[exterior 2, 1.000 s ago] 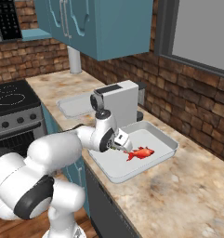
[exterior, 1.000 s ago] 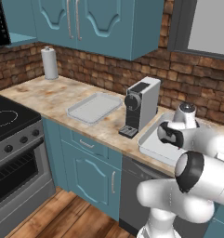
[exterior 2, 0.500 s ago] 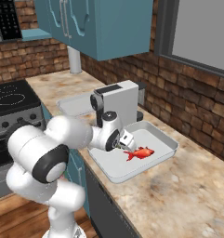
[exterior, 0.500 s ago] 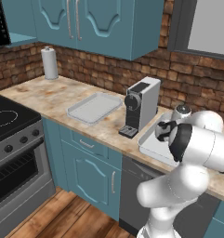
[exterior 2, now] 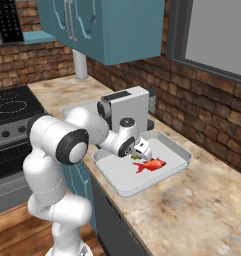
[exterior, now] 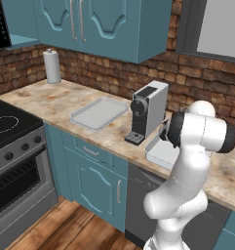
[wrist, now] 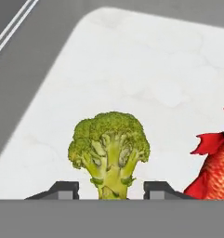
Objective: Place one broccoli and one fish in each tupperware on the nearby counter, to pack two identical lunches.
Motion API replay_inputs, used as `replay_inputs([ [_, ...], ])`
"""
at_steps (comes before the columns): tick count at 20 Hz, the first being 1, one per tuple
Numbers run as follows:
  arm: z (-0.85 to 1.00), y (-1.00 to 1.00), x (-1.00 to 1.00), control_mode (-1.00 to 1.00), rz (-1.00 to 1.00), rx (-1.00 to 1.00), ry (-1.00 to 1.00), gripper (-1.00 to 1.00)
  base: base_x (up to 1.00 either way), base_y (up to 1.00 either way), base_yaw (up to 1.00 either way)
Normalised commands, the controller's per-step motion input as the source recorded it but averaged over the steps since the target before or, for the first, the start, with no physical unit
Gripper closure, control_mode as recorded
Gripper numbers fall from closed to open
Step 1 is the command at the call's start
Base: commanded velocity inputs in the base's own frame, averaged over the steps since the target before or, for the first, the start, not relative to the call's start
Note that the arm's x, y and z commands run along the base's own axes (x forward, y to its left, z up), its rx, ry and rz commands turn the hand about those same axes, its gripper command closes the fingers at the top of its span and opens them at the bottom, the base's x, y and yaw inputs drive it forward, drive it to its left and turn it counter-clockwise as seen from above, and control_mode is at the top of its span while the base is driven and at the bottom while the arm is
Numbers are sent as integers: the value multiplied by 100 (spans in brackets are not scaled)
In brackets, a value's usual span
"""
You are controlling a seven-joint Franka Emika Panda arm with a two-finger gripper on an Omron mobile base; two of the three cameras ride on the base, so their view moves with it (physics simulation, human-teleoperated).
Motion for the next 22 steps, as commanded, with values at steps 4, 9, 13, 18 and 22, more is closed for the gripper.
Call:
replay_inputs([
  [4,22,0,-3,-100,-9,0,0,-100,0,0,0],
  [9,94,15,-61,-100,-3,-3,-4,-100,0,0,0],
  [13,100,38,-76,-100,0,-8,-3,-100,0,0,0],
  [18,89,59,-88,-100,9,-9,0,-100,0,0,0],
  [22,78,47,-74,-100,20,-2,2,-100,0,0,0],
])
